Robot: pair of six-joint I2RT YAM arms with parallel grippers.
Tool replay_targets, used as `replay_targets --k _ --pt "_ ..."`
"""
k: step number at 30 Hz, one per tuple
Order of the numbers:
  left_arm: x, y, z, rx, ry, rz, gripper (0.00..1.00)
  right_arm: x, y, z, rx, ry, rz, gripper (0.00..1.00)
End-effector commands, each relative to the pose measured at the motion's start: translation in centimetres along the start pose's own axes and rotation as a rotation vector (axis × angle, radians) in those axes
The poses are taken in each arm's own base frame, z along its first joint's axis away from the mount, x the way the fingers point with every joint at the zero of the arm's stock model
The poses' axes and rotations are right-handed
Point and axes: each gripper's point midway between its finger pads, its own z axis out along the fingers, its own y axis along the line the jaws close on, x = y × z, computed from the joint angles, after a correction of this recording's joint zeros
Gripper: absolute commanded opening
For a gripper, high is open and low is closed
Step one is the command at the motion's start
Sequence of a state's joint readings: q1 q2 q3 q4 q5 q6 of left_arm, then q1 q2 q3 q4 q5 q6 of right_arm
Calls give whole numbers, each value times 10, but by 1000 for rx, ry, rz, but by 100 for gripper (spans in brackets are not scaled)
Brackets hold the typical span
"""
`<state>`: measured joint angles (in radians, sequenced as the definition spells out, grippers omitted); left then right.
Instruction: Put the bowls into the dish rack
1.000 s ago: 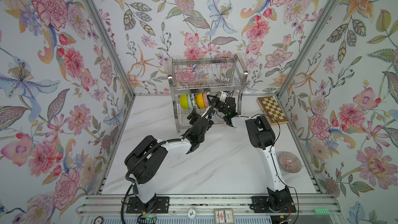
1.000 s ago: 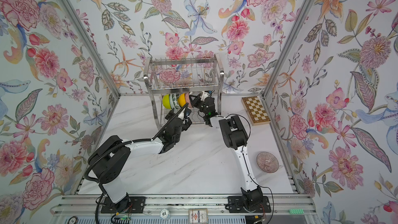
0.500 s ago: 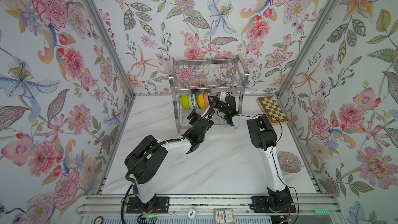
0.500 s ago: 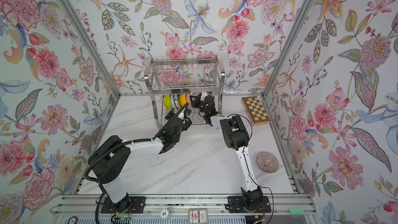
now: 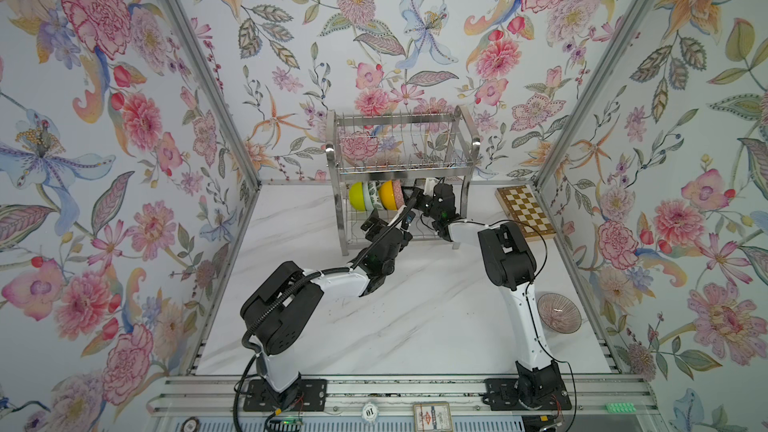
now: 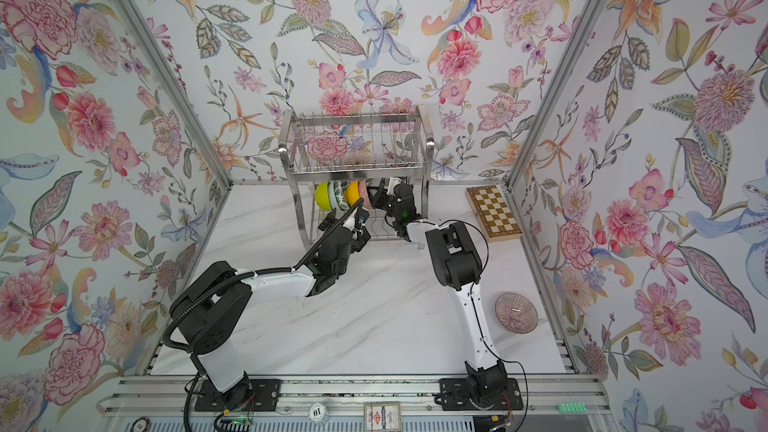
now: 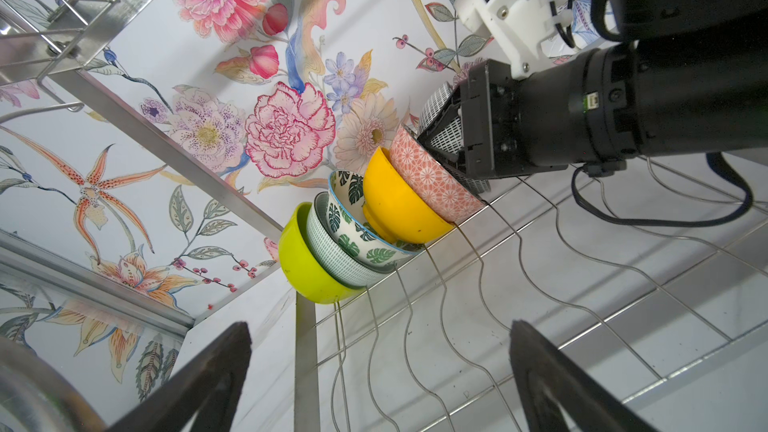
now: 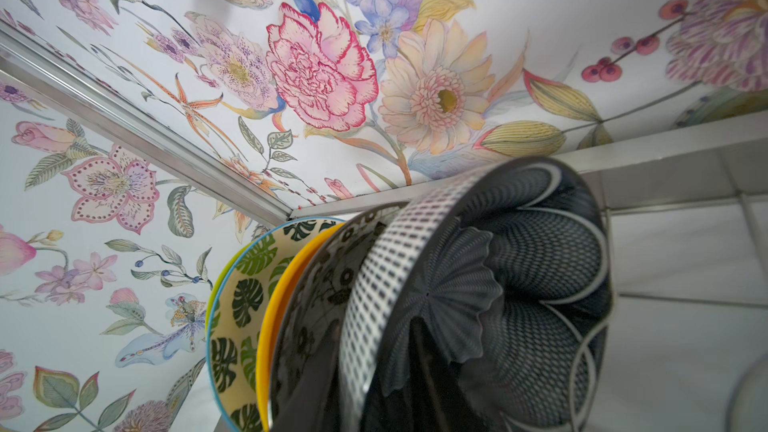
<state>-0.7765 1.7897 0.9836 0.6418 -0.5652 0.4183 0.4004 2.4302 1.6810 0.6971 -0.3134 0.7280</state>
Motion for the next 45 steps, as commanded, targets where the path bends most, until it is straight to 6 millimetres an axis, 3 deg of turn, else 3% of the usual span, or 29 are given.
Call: replay_targets --k 1,22,33,39,45 --pt "-2 7 -4 -22 -3 -25 99 -26 2 -8 46 -35 -29 29" --pt "-7 11 -7 -28 -13 -37 99 -32 20 -18 101 -41 -112 51" --pt "-12 17 -10 -34 -20 -68 99 -37 34 -36 155 -83 -171 60" --pt "-11 27 -18 -33 -4 -154 99 -35 44 -50 167 -90 -182 65" --pt "-4 55 -39 -52 42 -296 99 -26 50 -67 189 -88 -215 70"
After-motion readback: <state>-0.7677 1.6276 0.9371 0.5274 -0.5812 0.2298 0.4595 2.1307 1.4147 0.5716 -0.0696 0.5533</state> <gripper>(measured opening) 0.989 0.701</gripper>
